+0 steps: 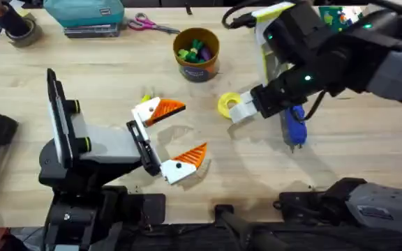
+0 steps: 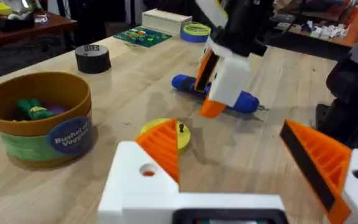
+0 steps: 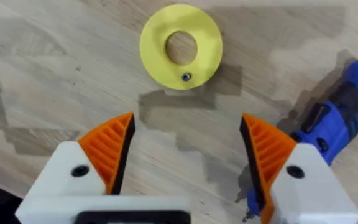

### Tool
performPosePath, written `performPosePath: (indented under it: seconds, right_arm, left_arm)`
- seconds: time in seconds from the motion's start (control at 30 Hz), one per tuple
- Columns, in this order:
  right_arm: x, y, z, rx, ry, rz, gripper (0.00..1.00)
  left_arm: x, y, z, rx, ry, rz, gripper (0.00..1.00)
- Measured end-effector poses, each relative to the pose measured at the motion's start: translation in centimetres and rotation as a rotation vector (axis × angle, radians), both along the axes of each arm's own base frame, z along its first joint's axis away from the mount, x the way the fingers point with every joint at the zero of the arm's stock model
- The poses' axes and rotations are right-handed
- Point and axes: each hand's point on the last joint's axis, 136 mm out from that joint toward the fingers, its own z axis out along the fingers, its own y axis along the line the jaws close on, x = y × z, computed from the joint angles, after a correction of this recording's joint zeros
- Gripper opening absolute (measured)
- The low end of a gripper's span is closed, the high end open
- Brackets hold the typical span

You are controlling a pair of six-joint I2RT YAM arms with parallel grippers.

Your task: Pick up the gripper from the table and insert it into the empty holder that is missing its gripper. Then pick up a screw, insert it into the mounting hole, and use the screwdriver to tighten it. Finally, clean up the table by picking up the vegetable and placing it into the bucket.

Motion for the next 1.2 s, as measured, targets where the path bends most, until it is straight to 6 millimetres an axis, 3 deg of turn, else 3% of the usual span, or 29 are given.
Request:
performPosePath:
  seconds: [0.8, 1.2]
  right_arm:
    - [0.6, 0.8, -4.7, -0.065, 0.108, 0.013, 0.985]
    - [1.5, 1.3, -4.8, -0.059, 0.1, 0.009, 0.925]
  left_arm:
    - [0.0, 0.0, 0.0, 0.0, 0.0, 0.0, 0.985]
    - [0.0, 0.0, 0.0, 0.0, 0.0, 0.0, 0.986]
